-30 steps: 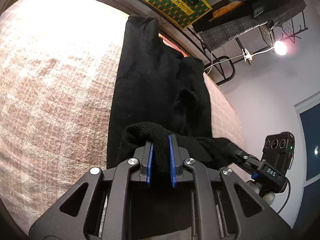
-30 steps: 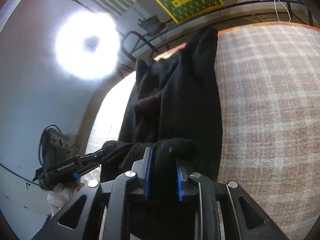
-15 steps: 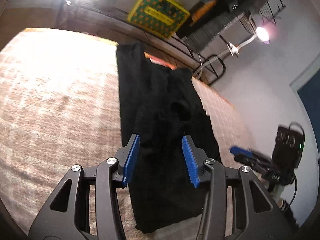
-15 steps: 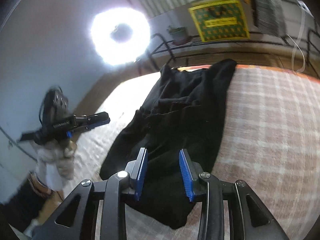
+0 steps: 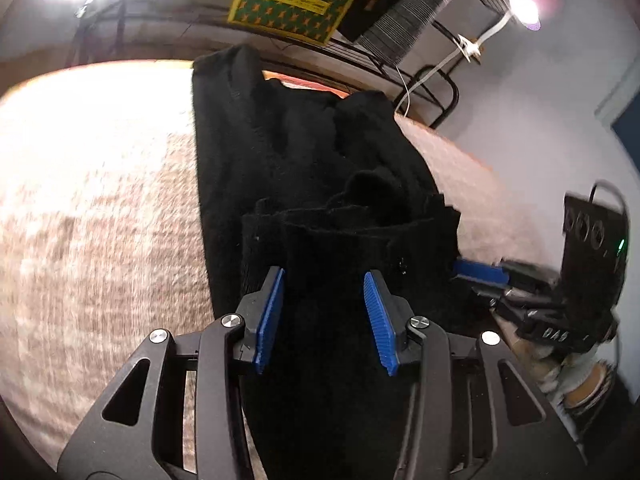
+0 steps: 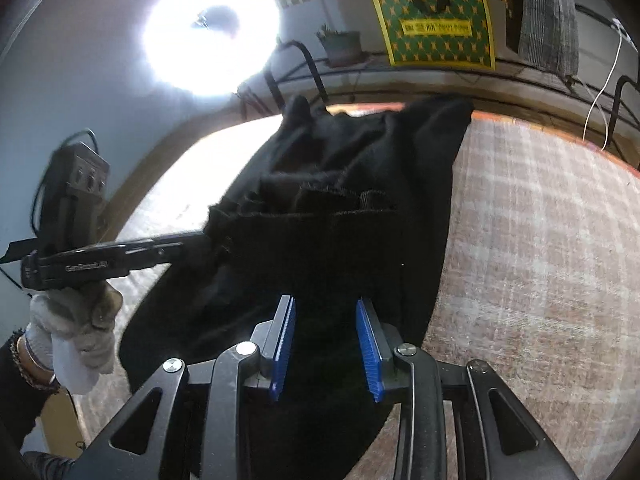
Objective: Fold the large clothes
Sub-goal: 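Open both tools and release the folded hem onto the strip, then close both tools on the folded end of the sweater bundle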
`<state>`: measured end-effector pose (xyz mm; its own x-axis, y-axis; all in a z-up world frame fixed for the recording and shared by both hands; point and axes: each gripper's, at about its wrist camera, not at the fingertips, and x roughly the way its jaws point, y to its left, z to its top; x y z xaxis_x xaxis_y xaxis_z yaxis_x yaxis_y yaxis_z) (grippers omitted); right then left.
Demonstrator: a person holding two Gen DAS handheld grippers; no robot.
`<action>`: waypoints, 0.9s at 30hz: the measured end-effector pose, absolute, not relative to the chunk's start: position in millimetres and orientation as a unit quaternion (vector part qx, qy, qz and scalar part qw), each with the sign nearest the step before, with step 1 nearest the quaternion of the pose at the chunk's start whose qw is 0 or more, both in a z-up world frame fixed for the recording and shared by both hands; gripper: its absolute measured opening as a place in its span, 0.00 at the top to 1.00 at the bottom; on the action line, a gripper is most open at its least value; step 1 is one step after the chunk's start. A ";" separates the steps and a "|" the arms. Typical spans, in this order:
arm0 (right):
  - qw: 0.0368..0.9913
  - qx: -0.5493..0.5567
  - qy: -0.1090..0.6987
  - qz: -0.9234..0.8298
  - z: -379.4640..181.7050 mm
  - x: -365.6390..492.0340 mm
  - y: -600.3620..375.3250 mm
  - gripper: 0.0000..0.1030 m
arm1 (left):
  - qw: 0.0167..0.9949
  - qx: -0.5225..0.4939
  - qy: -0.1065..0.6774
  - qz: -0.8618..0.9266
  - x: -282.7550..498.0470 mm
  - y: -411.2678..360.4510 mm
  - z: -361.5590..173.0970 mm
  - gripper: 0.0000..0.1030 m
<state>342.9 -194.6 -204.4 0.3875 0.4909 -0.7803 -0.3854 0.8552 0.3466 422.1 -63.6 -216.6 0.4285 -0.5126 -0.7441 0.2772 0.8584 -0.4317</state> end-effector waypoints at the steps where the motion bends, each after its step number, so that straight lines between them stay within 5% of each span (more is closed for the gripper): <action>1: 0.828 0.054 0.488 0.269 -203.4 344.0 -194.5 0.69 | 0.835 -0.110 0.483 -0.240 422.9 -66.1 -214.1 0.58; 4: 0.829 0.073 0.471 0.293 -191.1 346.5 -206.7 0.67 | 0.834 -0.119 0.476 -0.252 428.1 -57.2 -203.3 0.58; 7: 0.845 0.111 0.445 0.274 -179.5 360.5 -236.8 0.52 | 0.846 -0.141 0.457 -0.234 445.9 -35.4 -193.9 0.58; 19: 0.834 0.166 0.480 0.213 -223.2 469.8 -253.8 0.52 | 0.841 -0.200 0.468 -0.184 532.8 -0.6 -223.2 0.58; 21: 0.830 0.168 0.483 0.224 -225.9 473.8 -246.5 0.59 | 0.840 -0.201 0.471 -0.181 539.2 -0.9 -229.8 0.58; 23: 0.832 0.153 0.481 0.233 -225.2 476.2 -240.1 0.82 | 0.839 -0.197 0.474 -0.179 545.3 -1.8 -236.2 0.58; 27: 0.863 0.013 0.469 0.187 -208.8 481.0 -220.0 0.95 | 0.848 -0.169 0.470 -0.174 549.5 -9.2 -240.4 0.58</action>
<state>481.0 -220.0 -208.8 0.4895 0.3342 -0.8055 -0.3105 0.9299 0.1971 549.5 -9.2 -240.4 0.4970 -0.4547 -0.7391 0.1363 0.8821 -0.4509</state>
